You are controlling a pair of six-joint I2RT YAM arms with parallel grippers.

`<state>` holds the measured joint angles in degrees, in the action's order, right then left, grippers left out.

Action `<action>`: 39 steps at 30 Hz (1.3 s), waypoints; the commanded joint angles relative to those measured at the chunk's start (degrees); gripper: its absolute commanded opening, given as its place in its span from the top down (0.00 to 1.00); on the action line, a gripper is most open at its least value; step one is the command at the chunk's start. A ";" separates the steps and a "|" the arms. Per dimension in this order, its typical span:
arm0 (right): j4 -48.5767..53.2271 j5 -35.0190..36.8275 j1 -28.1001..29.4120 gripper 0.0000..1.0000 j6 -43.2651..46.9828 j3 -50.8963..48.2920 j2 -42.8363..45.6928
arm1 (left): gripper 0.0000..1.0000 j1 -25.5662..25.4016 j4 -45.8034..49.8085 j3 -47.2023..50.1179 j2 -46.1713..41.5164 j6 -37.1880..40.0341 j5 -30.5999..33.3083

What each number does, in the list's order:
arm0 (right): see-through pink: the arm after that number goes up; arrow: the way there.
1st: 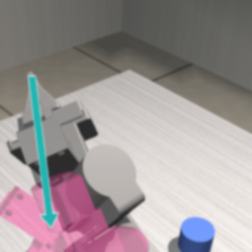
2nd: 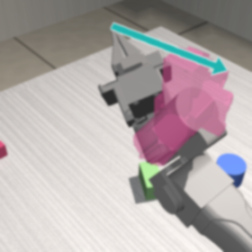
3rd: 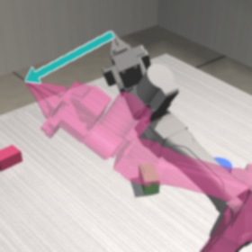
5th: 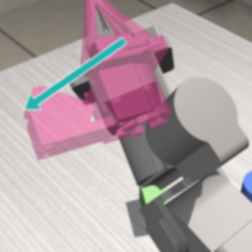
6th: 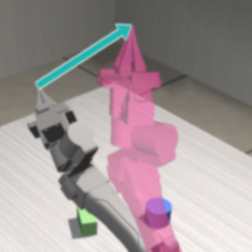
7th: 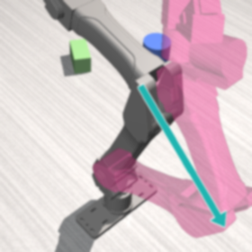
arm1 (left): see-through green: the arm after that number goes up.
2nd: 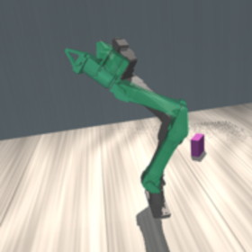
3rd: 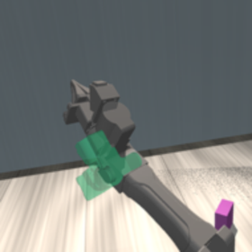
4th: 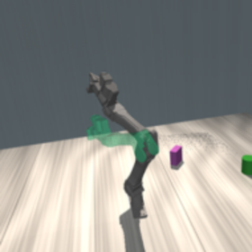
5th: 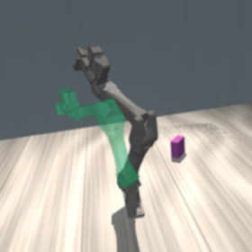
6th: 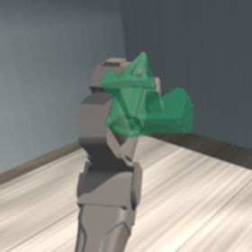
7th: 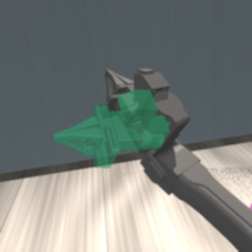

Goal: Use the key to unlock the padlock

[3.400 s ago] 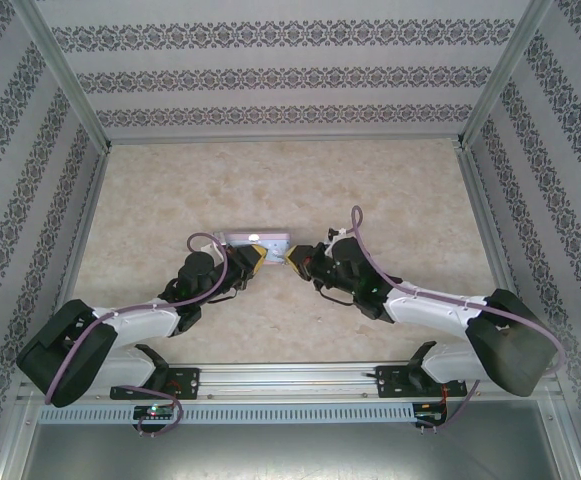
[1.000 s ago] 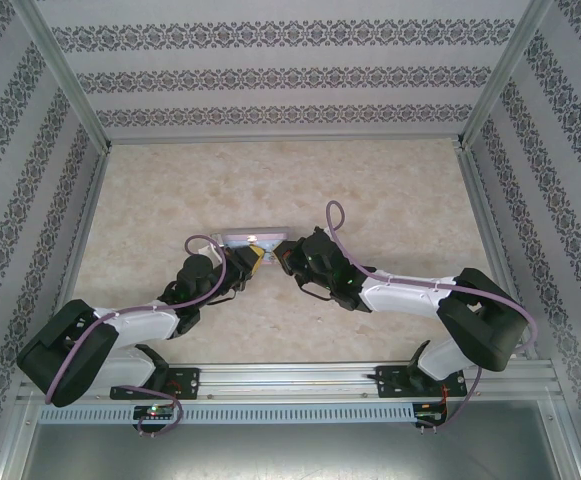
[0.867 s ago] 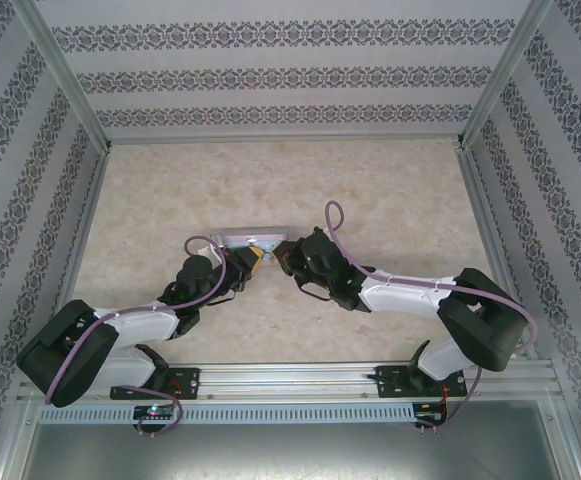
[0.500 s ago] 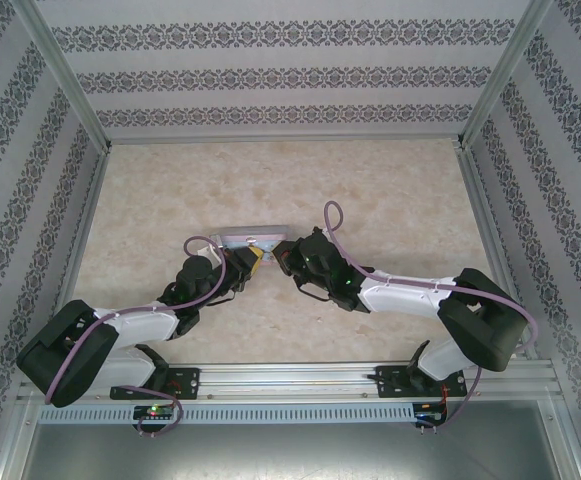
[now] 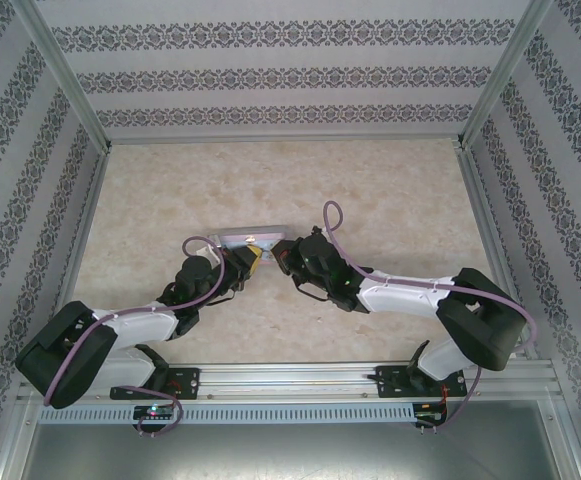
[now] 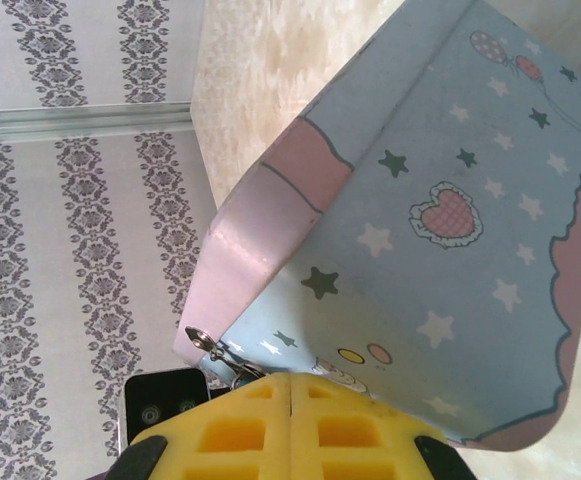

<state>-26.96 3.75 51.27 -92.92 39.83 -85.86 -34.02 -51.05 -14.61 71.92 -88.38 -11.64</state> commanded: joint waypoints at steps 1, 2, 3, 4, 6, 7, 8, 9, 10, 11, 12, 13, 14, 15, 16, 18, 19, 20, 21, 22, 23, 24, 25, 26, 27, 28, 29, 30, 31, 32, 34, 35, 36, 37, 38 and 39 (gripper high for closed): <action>-7.38 1.31 1.03 1.00 -0.50 1.12 -1.38 | 1.00 -0.48 -3.86 -1.32 -1.55 -1.85 -2.43; -7.86 1.29 1.03 1.00 -0.59 1.18 -1.74 | 1.00 -0.52 -3.97 -1.49 -1.83 -2.15 -2.51; -8.35 1.35 1.04 1.00 -0.66 1.10 -1.99 | 1.00 -0.48 -4.16 -1.56 -2.03 -2.36 -2.53; -8.99 1.20 1.03 1.00 -0.72 1.18 -2.35 | 1.00 -0.52 -4.13 -1.74 -2.25 -2.49 -2.57; -9.40 0.93 1.10 1.00 -1.02 1.47 -3.01 | 1.00 -0.49 -4.30 -1.81 -2.57 -2.94 -2.52; -9.58 0.83 1.12 1.00 -1.11 1.64 -3.33 | 1.00 -0.50 -4.61 -1.82 -2.66 -3.09 -2.59; -9.64 0.74 1.20 1.00 -1.42 1.76 -3.59 | 1.00 -0.51 -4.70 -1.82 -2.75 -3.28 -2.60; -9.75 0.70 1.25 1.00 -1.84 1.82 -3.77 | 1.00 -0.52 -4.86 -1.76 -2.83 -3.29 -2.65; -10.13 0.73 1.29 1.00 -2.44 1.80 -4.11 | 1.00 -0.51 -5.02 -1.83 -2.92 -3.21 -2.60; -10.47 0.56 1.38 1.00 -3.29 1.83 -4.60 | 1.00 -0.50 -5.02 -1.78 -3.01 -3.20 -2.65; -11.28 0.33 1.34 1.00 -4.00 1.81 -4.94 | 1.00 -0.48 -4.98 -1.91 -3.06 -3.07 -2.73; -12.43 0.21 1.47 1.00 -4.19 1.74 -5.38 | 1.00 -0.52 -4.70 -1.91 -3.10 -3.03 -2.84; -12.53 0.00 1.51 1.00 -4.34 1.97 -5.54 | 1.00 -0.52 -4.67 -1.74 -3.11 -3.03 -2.70; -12.27 0.01 1.66 1.00 -4.30 2.11 -5.62 | 1.00 -0.47 -4.72 -1.65 -3.10 -2.96 -2.74; -12.15 -0.04 1.73 1.00 -4.07 2.34 -5.63 | 1.00 -0.46 -4.56 -1.48 -3.17 -2.87 -2.69; -11.74 -0.17 1.90 1.00 -3.97 2.62 -5.71 | 1.00 -0.45 -4.49 -1.33 -3.19 -2.95 -2.67; -11.78 -0.18 1.91 1.00 -3.95 2.62 -5.80 | 1.00 -0.47 -4.37 -1.46 -3.02 -2.83 -2.67; -11.81 -0.15 1.99 1.00 -4.01 2.62 -5.94 | 1.00 -0.44 -4.37 -1.39 -3.02 -2.85 -2.61; -11.97 -0.15 1.99 1.00 -4.10 2.62 -5.98 | 1.00 -0.55 -4.59 -1.39 -2.93 -2.79 -2.56; -12.05 0.05 2.08 1.00 -4.10 2.38 -5.99 | 1.00 -0.47 -4.69 -1.30 -3.04 -2.83 -2.43; -12.03 0.39 2.08 1.00 -3.97 2.05 -5.79 | 1.00 -0.55 -4.24 -1.26 -3.17 -2.61 -2.29; -11.87 0.83 2.17 1.00 -3.88 1.53 -5.35 | 1.00 -0.48 -3.75 -1.25 -3.28 -2.51 -2.12; -11.79 1.26 2.09 1.00 -3.71 0.96 -4.84 | 1.00 -0.47 -3.30 -1.16 -3.36 -2.41 -1.87; -11.63 1.96 2.04 1.00 -3.38 0.25 -4.05 | 1.00 -0.51 -2.98 -0.95 -3.67 -2.41 -1.37; -11.10 2.47 1.92 1.00 -2.85 -0.45 -3.19 | 1.00 -0.46 -2.43 -0.65 -3.93 -2.34 -0.92; -10.48 2.80 1.70 1.00 -2.24 -0.97 -2.23 | 1.00 -0.46 -1.79 -0.45 -4.33 -2.28 -0.54; -9.95 3.18 1.48 1.00 -1.52 -1.53 -1.20 | 1.00 -0.46 -0.92 -0.34 -4.74 -2.12 -0.17; -9.39 3.51 1.21 1.00 -0.82 -2.13 0.00 | 1.00 -0.48 -0.04 -0.29 -5.30 -1.77 0.03; -8.77 3.80 1.12 1.00 -0.09 -2.59 1.18 | 1.00 -0.44 0.81 -0.37 -5.65 -1.60 0.15; -7.73 4.18 1.03 1.00 0.86 -3.12 2.51 | 1.00 -0.44 1.78 -0.37 -6.11 -1.24 0.38; -5.93 4.80 0.94 1.00 2.53 -3.99 5.13 | 1.00 -0.43 3.21 -0.42 -6.85 -0.77 0.70; -4.74 4.88 0.94 1.00 3.14 -4.31 6.35 | 1.00 -0.43 3.73 -0.33 -7.16 -0.67 1.04; -3.73 4.95 0.94 1.00 3.53 -4.63 7.49 | 1.00 -0.43 3.94 -0.18 -7.23 -0.57 1.17; -2.82 4.97 1.03 1.00 3.54 -4.83 8.24 | 1.00 -0.43 4.07 -0.15 -7.23 -0.48 1.25; -2.07 4.95 1.11 1.00 3.54 -5.09 8.92 | 1.00 -0.43 4.11 -0.11 -7.16 -0.48 1.25; -1.46 4.97 1.35 1.00 3.50 -5.20 9.37 | 1.00 -0.44 3.89 -0.15 -7.06 -0.48 1.22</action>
<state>-31.59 6.87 52.01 -91.70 35.83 -78.32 -34.06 -45.41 -14.59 66.15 -90.72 -10.83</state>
